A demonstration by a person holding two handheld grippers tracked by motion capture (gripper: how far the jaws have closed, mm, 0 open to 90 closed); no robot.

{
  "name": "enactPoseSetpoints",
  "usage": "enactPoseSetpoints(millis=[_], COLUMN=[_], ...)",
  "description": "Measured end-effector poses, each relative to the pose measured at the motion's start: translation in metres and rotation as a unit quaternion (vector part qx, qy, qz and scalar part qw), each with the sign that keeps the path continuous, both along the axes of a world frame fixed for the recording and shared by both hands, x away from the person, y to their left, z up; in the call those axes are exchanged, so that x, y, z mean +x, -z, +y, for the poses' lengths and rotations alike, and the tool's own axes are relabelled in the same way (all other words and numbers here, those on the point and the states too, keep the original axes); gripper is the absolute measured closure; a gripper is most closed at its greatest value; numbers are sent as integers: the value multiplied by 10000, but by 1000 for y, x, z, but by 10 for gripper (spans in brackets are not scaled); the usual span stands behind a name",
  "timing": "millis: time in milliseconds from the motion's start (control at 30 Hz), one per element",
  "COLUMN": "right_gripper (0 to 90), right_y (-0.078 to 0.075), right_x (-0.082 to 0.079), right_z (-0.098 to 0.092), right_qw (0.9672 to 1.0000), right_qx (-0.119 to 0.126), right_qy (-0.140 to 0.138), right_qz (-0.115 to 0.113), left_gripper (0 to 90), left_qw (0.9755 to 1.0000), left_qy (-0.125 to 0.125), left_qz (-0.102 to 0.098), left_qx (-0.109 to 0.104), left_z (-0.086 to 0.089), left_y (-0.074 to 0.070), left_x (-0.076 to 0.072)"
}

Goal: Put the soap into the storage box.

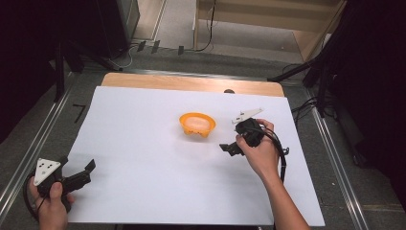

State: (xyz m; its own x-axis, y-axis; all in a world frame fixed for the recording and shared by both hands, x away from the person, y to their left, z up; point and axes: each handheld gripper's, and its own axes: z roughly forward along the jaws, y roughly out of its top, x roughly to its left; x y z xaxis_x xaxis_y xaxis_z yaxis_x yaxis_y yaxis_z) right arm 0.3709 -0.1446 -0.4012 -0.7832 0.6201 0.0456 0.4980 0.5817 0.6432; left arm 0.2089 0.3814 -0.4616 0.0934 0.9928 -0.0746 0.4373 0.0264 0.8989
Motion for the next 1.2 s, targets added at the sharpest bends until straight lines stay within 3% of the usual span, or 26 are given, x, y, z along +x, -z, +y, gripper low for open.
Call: enactPoseSetpoints(millis=[200, 333, 400, 500, 600, 667, 800, 867, 1067, 1200], right_gripper=[17, 17, 17, 19, 19, 19, 19, 19, 18, 18], right_y=[10, 13, 15, 23, 27, 31, 36, 41, 51, 54], right_x=[-16, -24, -27, -35, -40, -44, -51, -56, -66, -73], right_z=[-18, -27, -34, -52, -61, -68, -76, -84, -102, -110], right_qw=[9988, 9982, 9981, 9953, 9945, 9929, 9922, 9906, 9867, 9859], right_qx=[265, 361, 335, 637, 510, 743, 672, 842, 1001, 1009], right_qy=[387, 463, 522, 727, 896, 926, 1037, 1072, 1264, 1316], right_qz=[145, 137, 18, -49, -154, -94, -139, -127, -204, -223], left_gripper=[69, 69, 69, 69, 69, 69, 69, 69, 69, 69], left_qw=[10000, 10000, 10000, 10000, 10000, 10000, 10000, 10000, 10000, 10000], left_qy=[-8, -14, -29, -35, -48, -39, -54, -40, -32, -44], left_qz=[-6, 27, -9, 9, -9, 0, -4, 2, 37, 27], left_qx=[-16, -8, -17, -11, -18, -32, -42, -31, -18, -29], left_z=[1, 0, 0, 0, 0, 1, 1, 1, 0, 1], left_y=[0, 0, 0, 0, 0, 0, 0, 0, 0, 0], left_x=[0, 0, 0, 0, 0, 0, -1, 0, 1, 0])
